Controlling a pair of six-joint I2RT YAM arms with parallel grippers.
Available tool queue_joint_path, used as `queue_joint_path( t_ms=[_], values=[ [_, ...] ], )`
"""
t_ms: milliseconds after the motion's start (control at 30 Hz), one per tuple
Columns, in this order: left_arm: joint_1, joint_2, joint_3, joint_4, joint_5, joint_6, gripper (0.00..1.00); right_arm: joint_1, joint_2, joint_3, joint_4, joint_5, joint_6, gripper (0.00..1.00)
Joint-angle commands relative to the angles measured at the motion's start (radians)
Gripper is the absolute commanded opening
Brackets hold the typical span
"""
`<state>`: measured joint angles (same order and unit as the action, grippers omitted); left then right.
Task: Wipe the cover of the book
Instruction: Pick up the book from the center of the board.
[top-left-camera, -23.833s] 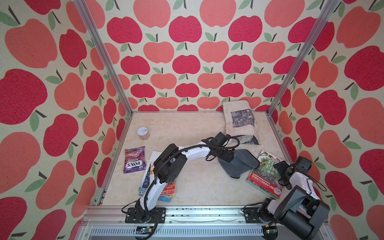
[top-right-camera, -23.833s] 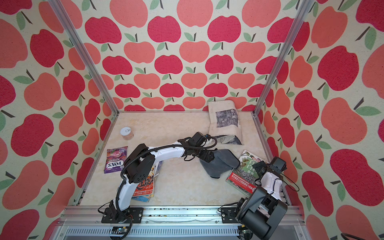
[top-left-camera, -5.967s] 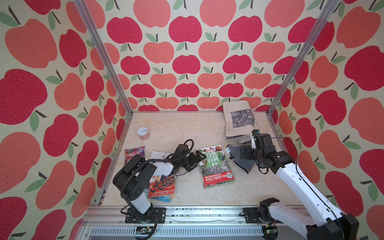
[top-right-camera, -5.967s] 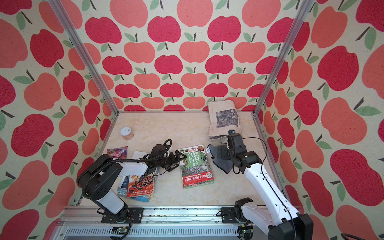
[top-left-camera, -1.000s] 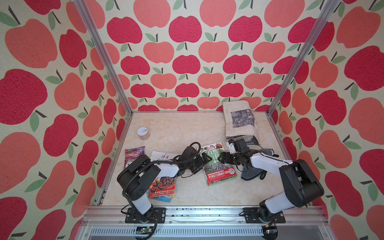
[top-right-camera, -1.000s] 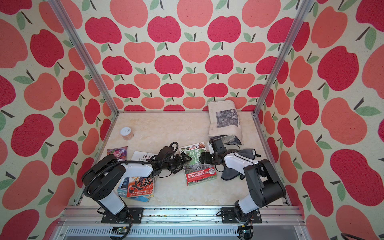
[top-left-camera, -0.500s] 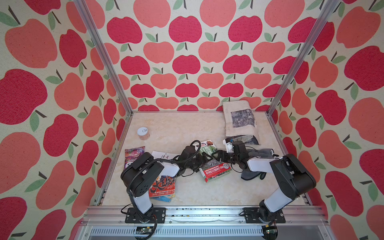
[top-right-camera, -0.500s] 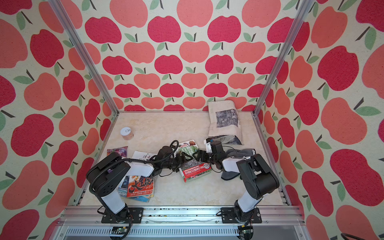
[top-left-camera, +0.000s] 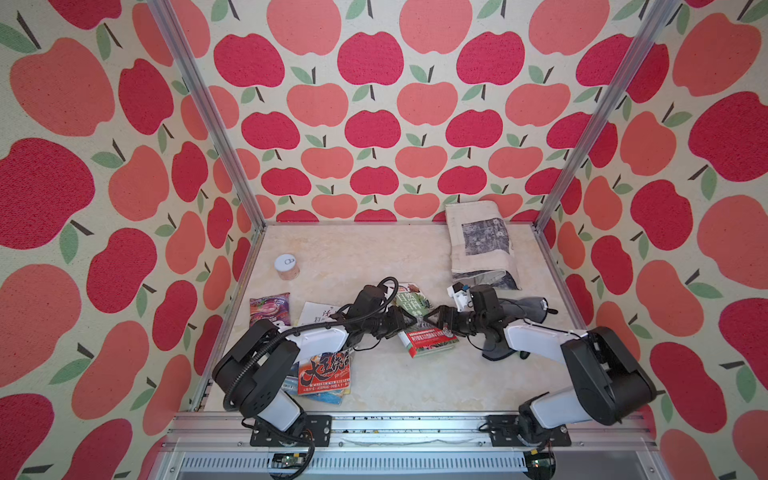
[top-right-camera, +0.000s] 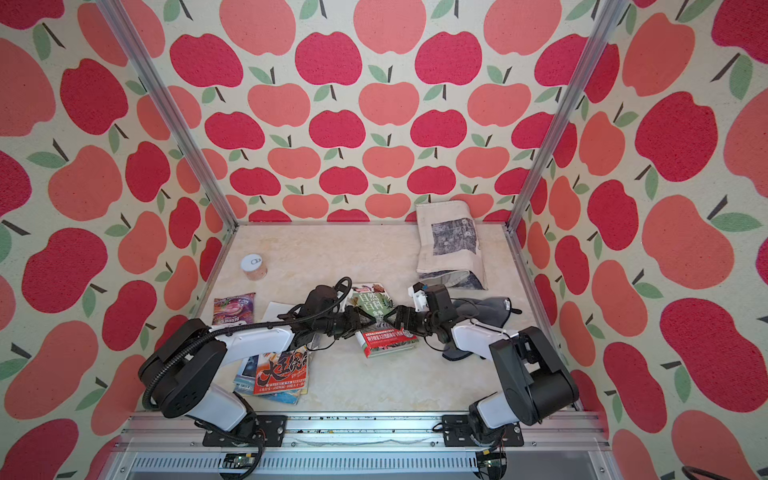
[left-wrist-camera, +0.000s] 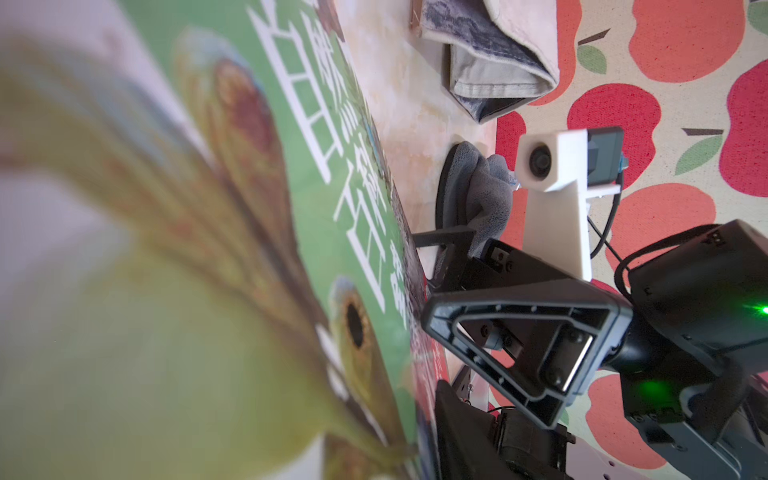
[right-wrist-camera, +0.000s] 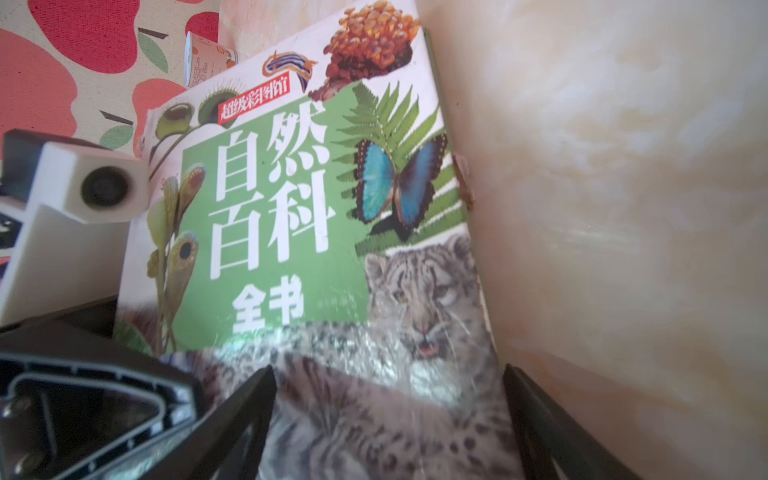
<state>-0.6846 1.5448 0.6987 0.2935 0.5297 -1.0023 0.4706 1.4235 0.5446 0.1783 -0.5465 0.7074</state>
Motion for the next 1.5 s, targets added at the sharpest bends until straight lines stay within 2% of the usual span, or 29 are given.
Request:
queue_joint_path(
  t_ms=[0, 100, 167, 300, 400, 467, 600, 700, 833, 1200, 1400, 1467],
  values=[
    [0.023, -0.084, 0.068, 0.054, 0.136, 0.08, 0.14, -0.061, -0.096, -0.007, -0.11, -0.105, 0.01, 0.94],
    [0.02, -0.12, 0.114, 0.008, 0.219, 0.171, 0.12, -0.078, -0.167, 0.016, -0.142, -0.135, 0.019, 0.99],
    [0.017, -0.127, 0.127, 0.018, 0.262, 0.201, 0.07, -0.076, -0.187, 0.018, -0.101, -0.179, 0.064, 0.99],
    [0.016, -0.11, 0.132, 0.178, 0.381, 0.172, 0.03, -0.078, -0.181, -0.031, 0.081, -0.24, 0.177, 0.99],
    [0.016, -0.118, 0.156, 0.237, 0.443, 0.17, 0.02, -0.076, -0.162, -0.048, 0.146, -0.264, 0.215, 0.99],
    [0.016, -0.136, 0.182, 0.212, 0.469, 0.2, 0.01, -0.079, -0.158, -0.049, 0.17, -0.278, 0.239, 0.99],
    [0.027, -0.184, 0.228, 0.068, 0.461, 0.296, 0.01, -0.082, -0.176, -0.057, 0.225, -0.29, 0.294, 0.99],
    [0.053, -0.224, 0.223, 0.023, 0.449, 0.328, 0.01, -0.084, -0.19, -0.053, 0.257, -0.3, 0.334, 0.99],
    [0.088, -0.241, 0.193, 0.098, 0.484, 0.296, 0.0, -0.086, -0.209, -0.046, 0.311, -0.329, 0.407, 0.99],
    [0.133, -0.177, 0.207, 0.388, 0.61, 0.108, 0.0, -0.084, -0.214, -0.028, 0.438, -0.364, 0.541, 0.99],
    [0.142, -0.184, 0.215, 0.369, 0.622, 0.112, 0.0, -0.089, -0.087, -0.052, 0.78, -0.412, 0.75, 0.99],
    [0.168, -0.205, 0.212, 0.336, 0.617, 0.129, 0.0, -0.109, -0.077, -0.061, 0.834, -0.427, 0.792, 0.99]
  ],
)
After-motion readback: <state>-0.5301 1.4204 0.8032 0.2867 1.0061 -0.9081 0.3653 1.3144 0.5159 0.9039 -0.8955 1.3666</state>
